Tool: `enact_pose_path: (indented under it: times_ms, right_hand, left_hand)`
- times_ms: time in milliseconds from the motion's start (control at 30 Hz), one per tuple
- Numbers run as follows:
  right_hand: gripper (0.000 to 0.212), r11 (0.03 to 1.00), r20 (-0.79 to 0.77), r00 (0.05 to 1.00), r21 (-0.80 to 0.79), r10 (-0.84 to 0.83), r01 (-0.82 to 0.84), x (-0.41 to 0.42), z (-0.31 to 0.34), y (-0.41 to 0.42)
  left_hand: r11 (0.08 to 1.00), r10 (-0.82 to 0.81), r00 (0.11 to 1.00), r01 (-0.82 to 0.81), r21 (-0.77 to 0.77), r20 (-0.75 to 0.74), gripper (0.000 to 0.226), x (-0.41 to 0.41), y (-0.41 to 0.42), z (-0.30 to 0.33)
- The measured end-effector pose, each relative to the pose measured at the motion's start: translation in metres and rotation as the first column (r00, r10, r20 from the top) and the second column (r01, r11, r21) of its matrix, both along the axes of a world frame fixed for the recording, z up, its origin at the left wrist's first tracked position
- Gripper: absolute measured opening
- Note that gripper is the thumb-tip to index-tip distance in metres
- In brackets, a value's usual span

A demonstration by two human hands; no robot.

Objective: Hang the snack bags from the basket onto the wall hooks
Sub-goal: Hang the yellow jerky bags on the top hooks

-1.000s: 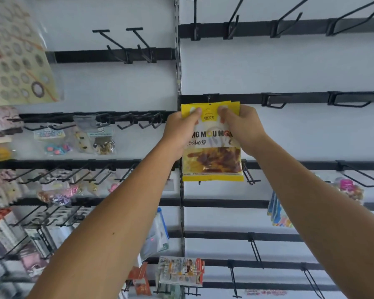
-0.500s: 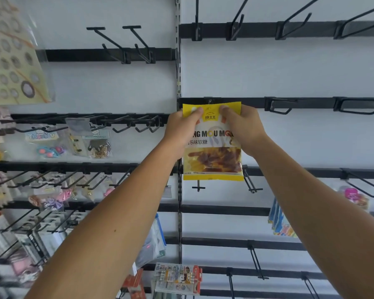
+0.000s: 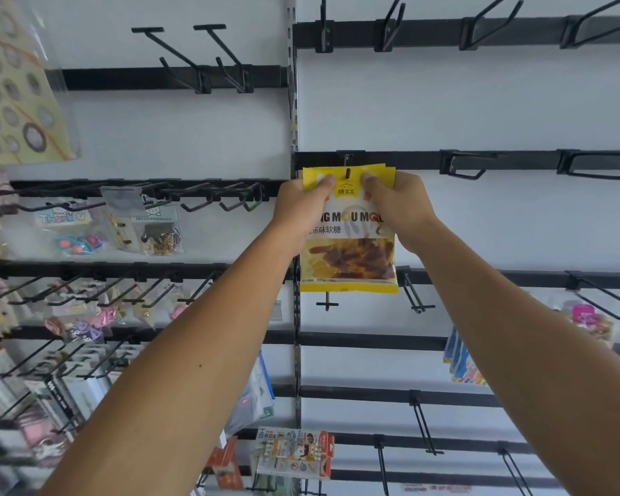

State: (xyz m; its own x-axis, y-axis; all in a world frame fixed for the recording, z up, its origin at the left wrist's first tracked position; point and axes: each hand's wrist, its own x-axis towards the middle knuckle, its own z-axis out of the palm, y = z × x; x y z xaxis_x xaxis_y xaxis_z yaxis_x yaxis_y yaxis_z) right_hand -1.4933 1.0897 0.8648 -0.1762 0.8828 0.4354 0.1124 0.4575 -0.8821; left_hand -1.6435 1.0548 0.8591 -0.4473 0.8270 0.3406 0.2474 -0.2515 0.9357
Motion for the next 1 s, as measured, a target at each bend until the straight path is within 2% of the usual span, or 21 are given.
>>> enact_pose_path:
  times_ms: [167, 300, 400, 500, 633, 833, 1000]
  right_hand:
    - [0.034, 0.997, 0.079, 0.994, -0.011, -0.077, 0.079, -0.002, -0.003, 0.015]
    - [0.036, 0.986, 0.135, 0.977, 0.043, -0.164, 0.16, -0.006, -0.005, 0.029]
    - [0.036, 0.969, 0.162, 0.957, 0.101, -0.24, 0.226, -0.011, -0.006, 0.036]
    - [0.031, 0.933, 0.138, 0.929, 0.16, -0.344, 0.322, -0.018, -0.012, 0.046]
    - [0.028, 0.878, 0.098, 0.891, 0.248, -0.444, 0.41, -0.018, -0.017, 0.05]
    - [0.025, 0.902, 0.14, 0.906, 0.237, -0.401, 0.362, -0.01, -0.024, 0.052]
    - [0.022, 0.908, 0.185, 0.902, 0.237, -0.391, 0.345, -0.003, -0.026, 0.043]
  left_hand:
    - [0.998, 0.05, 0.998, -0.051, -0.031, -0.028, 0.041, -0.001, 0.016, -0.004]
    - [0.993, 0.114, 0.992, -0.116, -0.033, -0.052, 0.049, -0.003, 0.03, -0.006]
    - [0.986, 0.16, 0.984, -0.162, -0.025, -0.075, 0.035, -0.004, 0.04, -0.012]
    - [0.971, 0.232, 0.957, -0.238, -0.018, -0.174, 0.036, -0.003, 0.047, -0.017]
    - [0.957, 0.288, 0.941, -0.291, 0.011, -0.176, 0.031, -0.002, 0.048, -0.018]
    - [0.944, 0.326, 0.918, -0.33, 0.02, -0.227, 0.028, -0.004, 0.042, -0.02]
    - [0.941, 0.331, 0.897, -0.335, 0.036, -0.293, 0.035, 0.001, 0.027, -0.024]
